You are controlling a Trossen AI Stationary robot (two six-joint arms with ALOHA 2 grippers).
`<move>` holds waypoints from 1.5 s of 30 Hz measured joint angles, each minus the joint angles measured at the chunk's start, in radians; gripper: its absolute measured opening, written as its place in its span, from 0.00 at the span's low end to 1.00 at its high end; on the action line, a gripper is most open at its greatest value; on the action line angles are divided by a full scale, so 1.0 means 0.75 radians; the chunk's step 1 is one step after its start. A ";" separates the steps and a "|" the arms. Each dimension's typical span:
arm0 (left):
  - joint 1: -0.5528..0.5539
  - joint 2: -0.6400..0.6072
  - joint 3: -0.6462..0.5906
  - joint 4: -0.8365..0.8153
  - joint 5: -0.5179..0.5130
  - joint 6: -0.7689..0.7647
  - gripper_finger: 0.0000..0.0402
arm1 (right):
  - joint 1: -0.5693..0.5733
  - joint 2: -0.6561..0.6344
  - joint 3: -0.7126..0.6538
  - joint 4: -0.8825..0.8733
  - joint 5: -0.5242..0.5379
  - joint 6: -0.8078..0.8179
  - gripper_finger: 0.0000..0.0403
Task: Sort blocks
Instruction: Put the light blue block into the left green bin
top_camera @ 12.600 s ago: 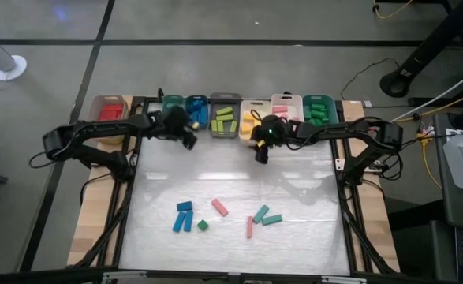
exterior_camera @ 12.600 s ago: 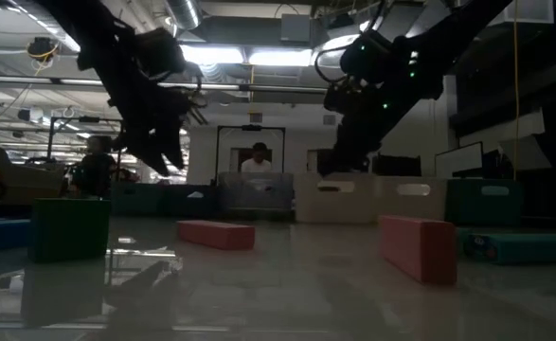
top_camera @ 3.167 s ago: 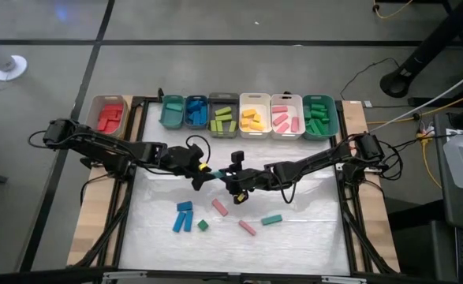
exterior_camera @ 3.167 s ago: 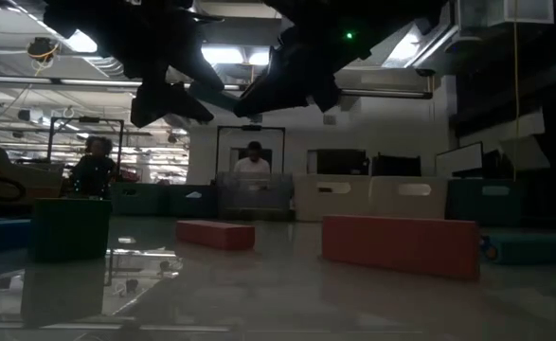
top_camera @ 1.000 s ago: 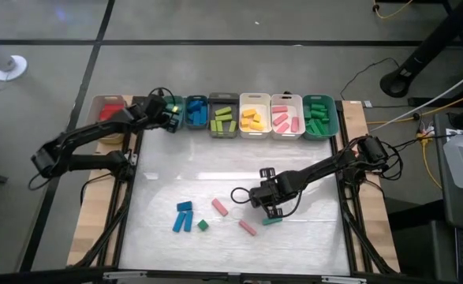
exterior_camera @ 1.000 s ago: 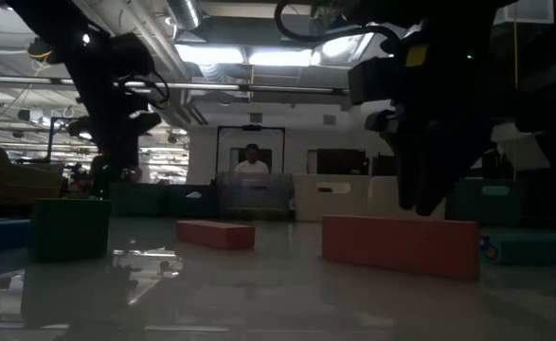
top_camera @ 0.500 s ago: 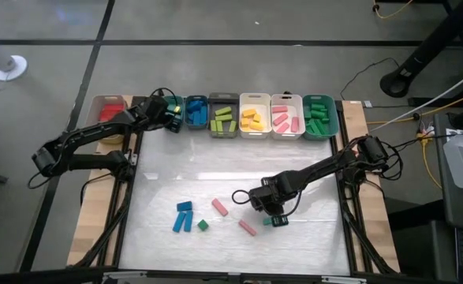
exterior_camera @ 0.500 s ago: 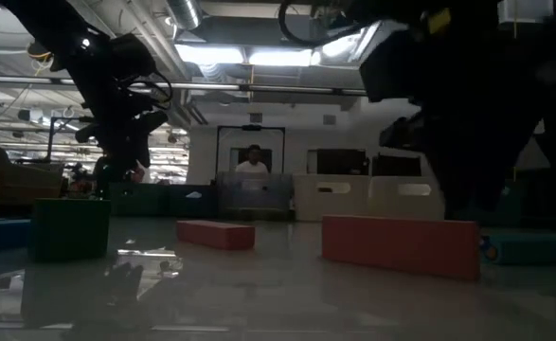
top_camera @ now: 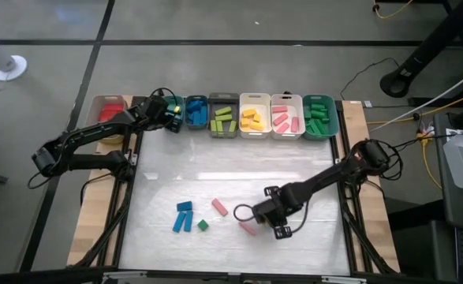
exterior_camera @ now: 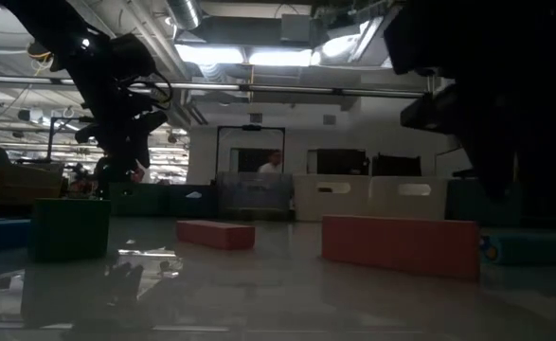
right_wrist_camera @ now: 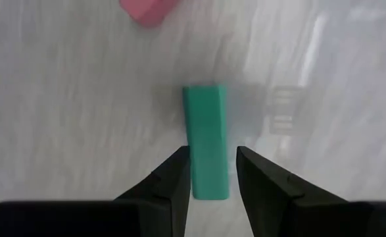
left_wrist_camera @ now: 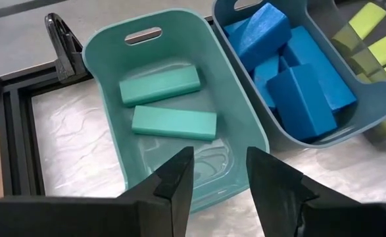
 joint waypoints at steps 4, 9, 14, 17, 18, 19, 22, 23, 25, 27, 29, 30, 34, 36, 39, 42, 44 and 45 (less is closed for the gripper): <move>0.000 0.000 0.000 -0.002 0.000 0.000 0.32 | 0.054 0.008 0.001 0.030 0.042 0.000 0.30; 0.000 0.000 0.000 -0.013 0.000 0.000 0.32 | 0.073 0.007 0.001 0.039 0.032 0.023 0.30; 0.000 0.000 0.000 -0.052 0.001 0.000 0.32 | 0.067 0.007 0.001 0.041 0.046 0.120 0.38; 0.000 0.000 0.000 -0.072 0.001 0.000 0.32 | 0.068 0.015 0.001 0.057 0.064 0.121 0.46; 0.000 0.000 0.000 -0.075 0.001 0.000 0.32 | 0.068 0.020 0.001 0.067 0.063 0.121 0.48; 0.000 0.000 0.000 -0.073 0.001 0.000 0.32 | 0.068 0.028 0.001 0.066 0.063 0.121 0.51; 0.000 0.000 0.000 -0.073 0.001 0.000 0.32 | 0.068 0.073 0.001 0.067 0.051 0.121 0.56; 0.000 0.000 0.000 -0.073 0.001 0.000 0.32 | 0.068 0.092 0.001 0.066 0.051 0.120 0.57; 0.000 0.000 0.000 -0.076 0.001 0.000 0.32 | 0.068 0.127 0.001 0.065 0.057 0.119 0.58; 0.000 0.000 0.000 -0.079 0.001 0.000 0.32 | 0.065 0.150 0.001 0.065 0.089 0.117 0.58; 0.000 0.000 0.000 -0.079 0.003 0.000 0.32 | 0.061 0.162 0.004 0.065 0.121 0.117 0.57; 0.000 0.000 0.000 -0.078 0.013 -0.007 0.32 | 0.062 0.166 0.004 0.065 0.125 0.117 0.56; 0.000 0.000 0.000 -0.069 0.159 -0.071 0.32 | 0.057 0.168 0.003 0.068 0.139 0.110 0.46; 0.000 0.000 0.000 -0.048 0.303 -0.113 0.32 | 0.052 0.168 0.002 0.070 0.153 0.095 0.38; -0.007 0.000 0.000 0.014 0.562 -0.184 0.32 | 0.042 0.168 0.002 0.073 0.158 0.091 0.26; -0.045 0.000 0.000 0.086 0.778 -0.263 0.32 | 0.023 0.169 0.002 0.079 0.167 0.090 0.24; -0.091 -0.001 0.000 0.125 0.881 -0.315 0.32 | 0.004 0.170 0.004 0.084 0.169 0.090 0.24; -0.122 -0.001 0.000 0.142 0.911 -0.339 0.32 | -0.007 0.171 0.009 0.084 0.177 0.090 0.24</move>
